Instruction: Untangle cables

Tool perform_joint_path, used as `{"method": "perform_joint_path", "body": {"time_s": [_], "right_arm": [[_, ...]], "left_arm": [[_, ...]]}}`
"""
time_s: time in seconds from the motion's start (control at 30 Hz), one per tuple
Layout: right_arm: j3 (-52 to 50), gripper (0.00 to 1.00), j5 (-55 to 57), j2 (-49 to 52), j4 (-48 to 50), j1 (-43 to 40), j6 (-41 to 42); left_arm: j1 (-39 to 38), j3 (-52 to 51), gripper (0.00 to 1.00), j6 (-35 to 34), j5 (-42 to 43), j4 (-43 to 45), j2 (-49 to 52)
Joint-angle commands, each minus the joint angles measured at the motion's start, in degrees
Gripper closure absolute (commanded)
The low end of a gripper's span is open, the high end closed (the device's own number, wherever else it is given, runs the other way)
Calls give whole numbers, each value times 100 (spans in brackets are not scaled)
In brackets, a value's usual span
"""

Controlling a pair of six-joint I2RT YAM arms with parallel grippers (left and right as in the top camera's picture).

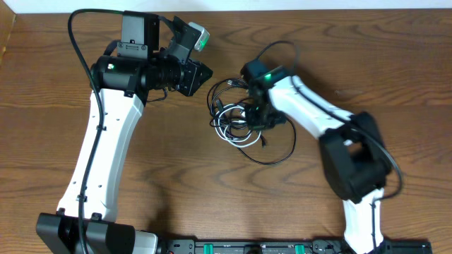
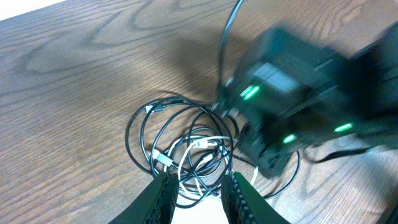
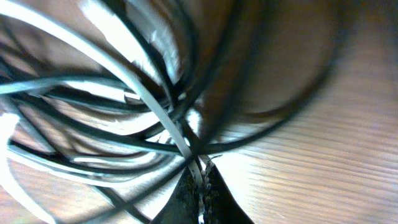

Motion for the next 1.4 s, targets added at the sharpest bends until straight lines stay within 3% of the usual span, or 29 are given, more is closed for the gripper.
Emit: {"method": "perform_joint_path", "body": {"time_s": [0.0,0.27,0.57,0.6,0.77,0.8,0.97,1.37], "right_arm": [[87,99,9,-1233,57,-254,-98],[90,98,-85,-2601,-26,-273,-358],[87,98,-125,-3195,-164,-155,-356],[87,93,-122,-3161,-219,-157,-358],[87,45,-125,-2817,-376,-155,-448],[87,41,-125,-2719,-372,-155,-494],[87,33,-188,-2052,-256,-155,-658],[87,31,-647,-378,955,-155,-291]], "left_arm": [[9,83,71,-9,85,-20,-50],[9,83,64,-9,439,-22,-48],[4,83,54,-9,623,-20,-39],[4,83,54,-7,623,-22,-39],[4,83,47,-7,616,0,-39],[4,83,47,-7,595,7,-39],[4,83,47,-11,280,24,-39],[4,83,47,-11,278,24,-39]]}}
